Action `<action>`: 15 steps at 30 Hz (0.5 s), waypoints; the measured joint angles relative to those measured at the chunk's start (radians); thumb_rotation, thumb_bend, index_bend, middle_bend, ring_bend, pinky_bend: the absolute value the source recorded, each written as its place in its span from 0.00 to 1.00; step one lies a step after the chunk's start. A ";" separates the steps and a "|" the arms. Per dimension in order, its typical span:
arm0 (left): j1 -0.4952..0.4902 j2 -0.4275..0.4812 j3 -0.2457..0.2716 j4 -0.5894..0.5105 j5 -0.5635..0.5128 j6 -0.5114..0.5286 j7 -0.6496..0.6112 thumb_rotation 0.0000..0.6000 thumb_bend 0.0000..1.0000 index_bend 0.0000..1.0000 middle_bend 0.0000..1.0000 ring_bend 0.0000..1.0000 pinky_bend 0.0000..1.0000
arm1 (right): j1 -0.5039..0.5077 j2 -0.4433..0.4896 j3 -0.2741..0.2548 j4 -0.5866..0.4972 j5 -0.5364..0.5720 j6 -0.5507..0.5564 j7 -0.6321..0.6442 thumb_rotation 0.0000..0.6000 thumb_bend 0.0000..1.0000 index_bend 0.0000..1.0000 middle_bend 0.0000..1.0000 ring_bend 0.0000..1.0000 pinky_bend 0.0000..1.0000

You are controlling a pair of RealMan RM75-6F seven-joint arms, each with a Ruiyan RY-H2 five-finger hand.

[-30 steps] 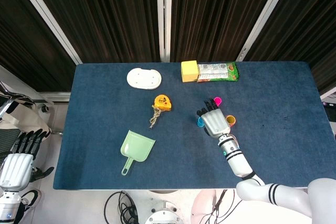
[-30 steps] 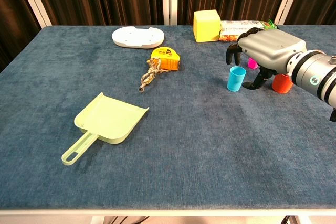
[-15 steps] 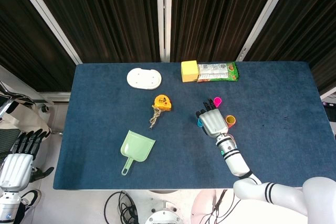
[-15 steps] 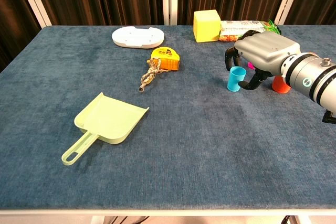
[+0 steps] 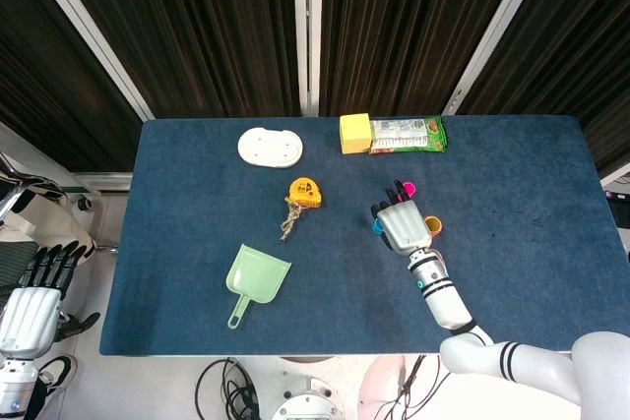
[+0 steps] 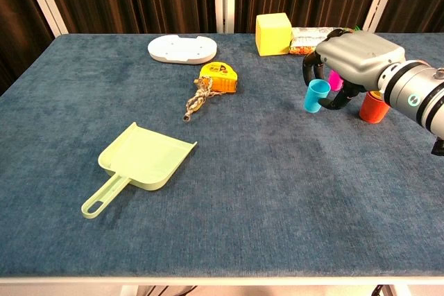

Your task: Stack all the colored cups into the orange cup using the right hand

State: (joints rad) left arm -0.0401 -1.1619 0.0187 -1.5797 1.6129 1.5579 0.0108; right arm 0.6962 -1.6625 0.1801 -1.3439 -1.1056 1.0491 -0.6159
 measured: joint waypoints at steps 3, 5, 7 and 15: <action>0.000 -0.001 0.000 0.000 0.000 -0.001 0.001 1.00 0.03 0.07 0.04 0.00 0.00 | -0.008 0.036 0.007 -0.033 -0.006 0.021 0.005 1.00 0.28 0.46 0.46 0.16 0.00; 0.000 -0.001 0.000 0.000 0.002 0.000 0.002 1.00 0.03 0.07 0.04 0.00 0.00 | -0.015 0.067 0.012 -0.060 -0.007 0.034 0.005 1.00 0.28 0.46 0.46 0.16 0.00; -0.001 -0.002 0.000 -0.001 0.003 -0.001 0.004 1.00 0.03 0.07 0.04 0.00 0.00 | -0.025 0.102 0.016 -0.090 -0.005 0.047 0.004 1.00 0.28 0.47 0.46 0.16 0.00; -0.008 -0.008 0.001 -0.006 0.011 -0.009 0.020 1.00 0.03 0.07 0.04 0.00 0.00 | -0.070 0.226 0.007 -0.173 0.023 0.069 -0.001 1.00 0.28 0.47 0.46 0.16 0.00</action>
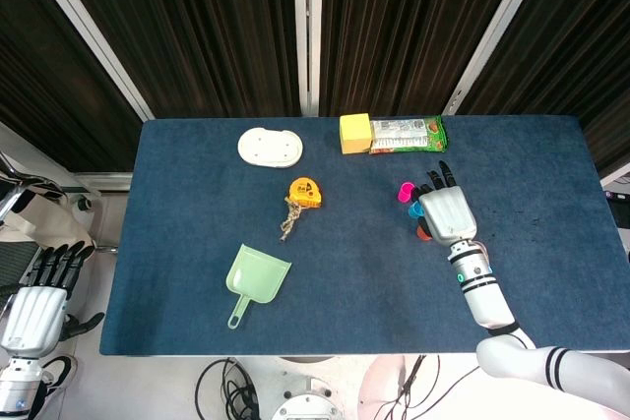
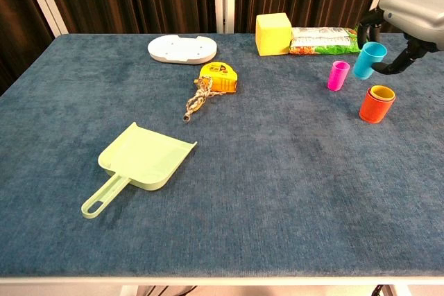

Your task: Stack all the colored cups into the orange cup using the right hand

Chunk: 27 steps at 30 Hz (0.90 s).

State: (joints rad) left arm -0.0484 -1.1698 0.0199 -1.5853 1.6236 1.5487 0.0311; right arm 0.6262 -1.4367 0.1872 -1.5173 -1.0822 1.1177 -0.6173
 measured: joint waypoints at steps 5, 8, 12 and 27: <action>0.001 0.000 0.001 -0.004 0.002 0.001 0.008 1.00 0.03 0.07 0.04 0.00 0.00 | -0.014 0.024 -0.019 -0.007 0.028 -0.010 -0.006 1.00 0.28 0.47 0.46 0.16 0.00; 0.002 0.001 0.002 -0.006 0.000 0.001 0.009 1.00 0.03 0.07 0.04 0.00 0.00 | -0.015 0.024 -0.024 -0.002 0.039 -0.018 -0.009 1.00 0.28 0.47 0.47 0.16 0.00; 0.001 0.000 0.001 -0.004 -0.002 0.000 0.008 1.00 0.03 0.07 0.04 0.00 0.00 | -0.012 0.020 -0.028 0.002 0.046 -0.022 -0.013 1.00 0.28 0.47 0.47 0.16 0.00; 0.002 -0.001 0.002 0.005 -0.004 0.001 -0.005 1.00 0.03 0.07 0.04 0.00 0.00 | -0.005 0.040 -0.044 -0.042 0.086 -0.026 -0.063 1.00 0.28 0.49 0.47 0.16 0.00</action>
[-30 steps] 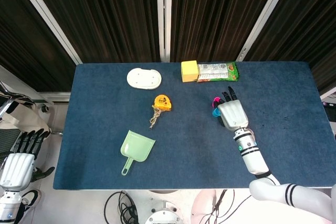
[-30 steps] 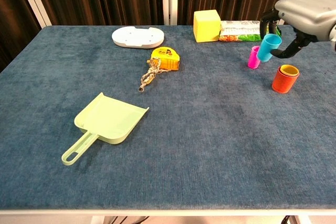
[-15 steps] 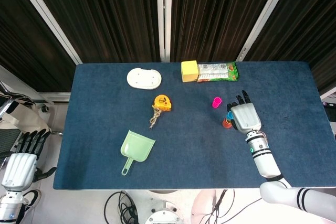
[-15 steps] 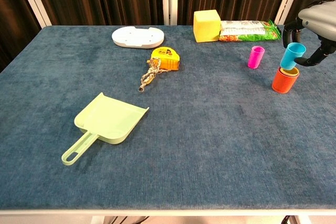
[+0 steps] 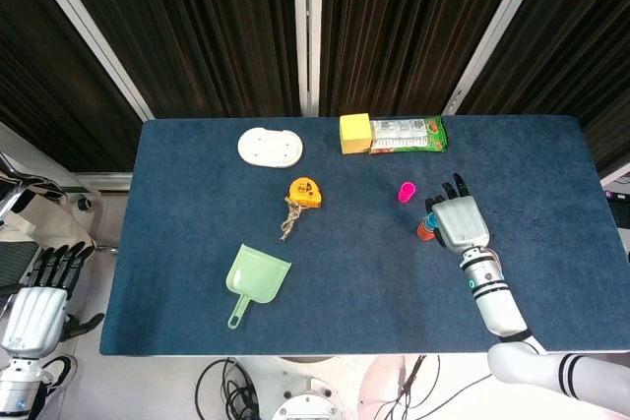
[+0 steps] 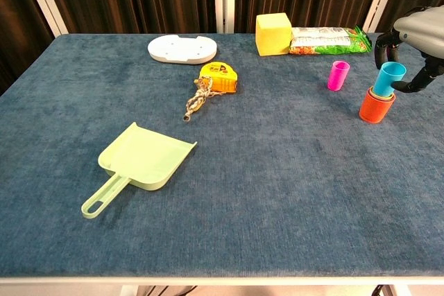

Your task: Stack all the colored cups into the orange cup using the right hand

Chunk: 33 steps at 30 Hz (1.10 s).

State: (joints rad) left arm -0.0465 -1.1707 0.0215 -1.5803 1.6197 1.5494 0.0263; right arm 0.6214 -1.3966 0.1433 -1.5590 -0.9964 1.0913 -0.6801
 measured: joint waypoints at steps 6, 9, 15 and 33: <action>-0.002 0.001 -0.001 -0.002 0.000 -0.001 0.002 1.00 0.03 0.07 0.04 0.00 0.00 | 0.004 -0.004 -0.007 0.003 0.012 -0.002 -0.009 1.00 0.27 0.46 0.44 0.15 0.00; -0.002 0.002 -0.001 -0.003 -0.001 -0.002 0.002 1.00 0.03 0.07 0.04 0.00 0.00 | 0.006 -0.002 -0.012 0.004 0.018 -0.012 -0.010 1.00 0.24 0.32 0.37 0.11 0.00; -0.004 0.003 -0.002 -0.004 -0.001 -0.005 0.002 1.00 0.03 0.07 0.04 0.00 0.00 | 0.012 0.007 -0.014 0.001 0.028 -0.026 -0.001 1.00 0.17 0.11 0.24 0.00 0.00; -0.001 0.003 0.002 0.002 -0.008 -0.007 -0.008 1.00 0.03 0.07 0.04 0.00 0.00 | 0.107 -0.160 0.079 0.239 0.069 -0.034 0.014 1.00 0.16 0.20 0.28 0.01 0.00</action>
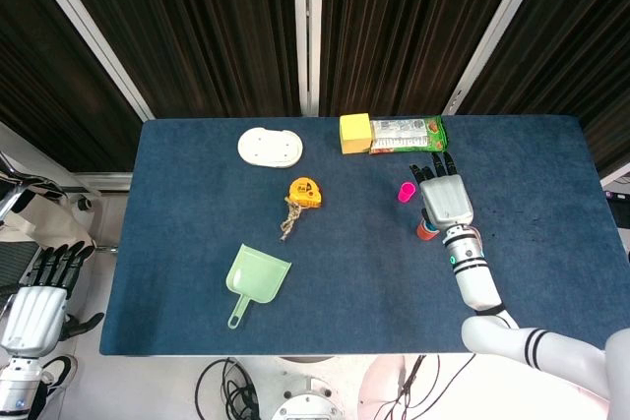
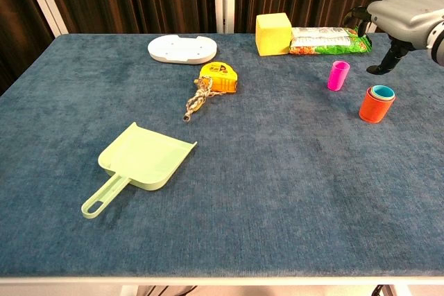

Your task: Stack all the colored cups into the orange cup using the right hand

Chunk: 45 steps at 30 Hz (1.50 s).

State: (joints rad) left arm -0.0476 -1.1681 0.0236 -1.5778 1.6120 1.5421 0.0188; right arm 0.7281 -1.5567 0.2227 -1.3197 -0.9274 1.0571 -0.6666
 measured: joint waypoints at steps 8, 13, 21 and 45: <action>0.003 -0.005 0.003 0.016 -0.002 0.000 -0.017 1.00 0.04 0.07 0.04 0.00 0.00 | 0.062 -0.142 0.017 0.214 0.024 -0.059 0.003 1.00 0.18 0.26 0.31 0.03 0.00; 0.004 -0.005 0.001 0.021 -0.004 0.002 -0.024 1.00 0.03 0.07 0.04 0.00 0.00 | 0.085 -0.193 0.026 0.282 0.039 -0.090 0.006 1.00 0.23 0.28 0.32 0.03 0.00; 0.007 -0.003 0.000 0.024 -0.008 0.004 -0.032 1.00 0.03 0.07 0.04 0.00 0.00 | 0.096 -0.229 0.032 0.342 0.063 -0.113 -0.008 1.00 0.24 0.31 0.34 0.05 0.00; -0.001 0.000 -0.005 0.023 -0.018 -0.010 -0.035 1.00 0.04 0.07 0.04 0.00 0.00 | 0.101 -0.272 0.045 0.423 0.049 -0.126 0.008 1.00 0.30 0.47 0.47 0.15 0.00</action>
State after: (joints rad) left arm -0.0484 -1.1682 0.0182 -1.5550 1.5940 1.5317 -0.0160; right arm 0.8291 -1.8287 0.2681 -0.8972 -0.8786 0.9306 -0.6584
